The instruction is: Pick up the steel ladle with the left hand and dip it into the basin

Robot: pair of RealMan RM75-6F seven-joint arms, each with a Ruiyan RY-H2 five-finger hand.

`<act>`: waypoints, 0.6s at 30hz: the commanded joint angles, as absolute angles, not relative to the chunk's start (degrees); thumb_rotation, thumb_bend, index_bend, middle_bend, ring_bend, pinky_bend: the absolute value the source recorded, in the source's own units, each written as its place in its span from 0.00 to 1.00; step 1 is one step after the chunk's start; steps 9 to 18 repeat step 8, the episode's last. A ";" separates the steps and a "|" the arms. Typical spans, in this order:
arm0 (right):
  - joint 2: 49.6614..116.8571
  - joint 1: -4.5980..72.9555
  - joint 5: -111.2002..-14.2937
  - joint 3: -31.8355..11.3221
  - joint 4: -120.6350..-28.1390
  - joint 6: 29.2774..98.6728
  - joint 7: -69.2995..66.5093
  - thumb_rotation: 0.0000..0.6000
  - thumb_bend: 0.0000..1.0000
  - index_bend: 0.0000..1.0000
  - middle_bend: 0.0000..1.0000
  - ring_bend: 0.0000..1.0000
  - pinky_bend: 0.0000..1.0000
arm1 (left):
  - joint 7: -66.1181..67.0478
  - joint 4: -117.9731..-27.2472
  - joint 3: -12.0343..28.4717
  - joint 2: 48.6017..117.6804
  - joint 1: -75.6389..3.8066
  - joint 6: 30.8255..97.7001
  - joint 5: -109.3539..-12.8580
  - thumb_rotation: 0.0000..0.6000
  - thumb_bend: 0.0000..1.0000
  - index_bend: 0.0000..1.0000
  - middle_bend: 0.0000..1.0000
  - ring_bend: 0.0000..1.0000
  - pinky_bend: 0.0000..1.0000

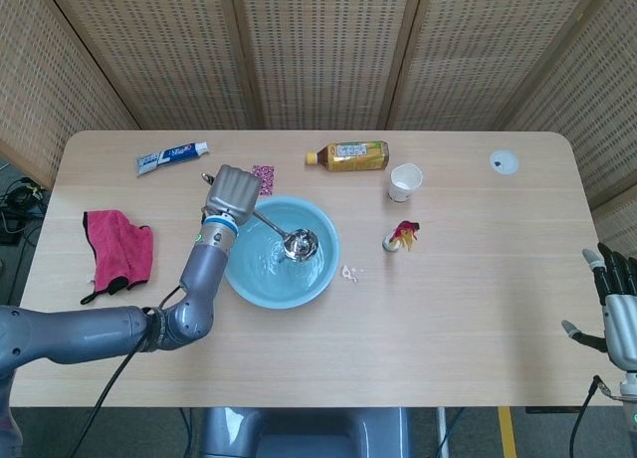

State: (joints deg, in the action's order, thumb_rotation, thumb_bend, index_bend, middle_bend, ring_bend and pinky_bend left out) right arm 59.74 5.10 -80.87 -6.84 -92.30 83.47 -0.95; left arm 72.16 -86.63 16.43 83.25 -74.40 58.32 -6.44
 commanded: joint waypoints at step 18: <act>59.78 5.12 -80.68 -6.92 -92.24 83.42 -0.81 1.00 0.00 0.00 0.00 0.00 0.00 | 75.65 -90.28 16.26 79.71 -77.90 59.87 -0.80 1.00 0.53 0.68 0.94 0.91 1.00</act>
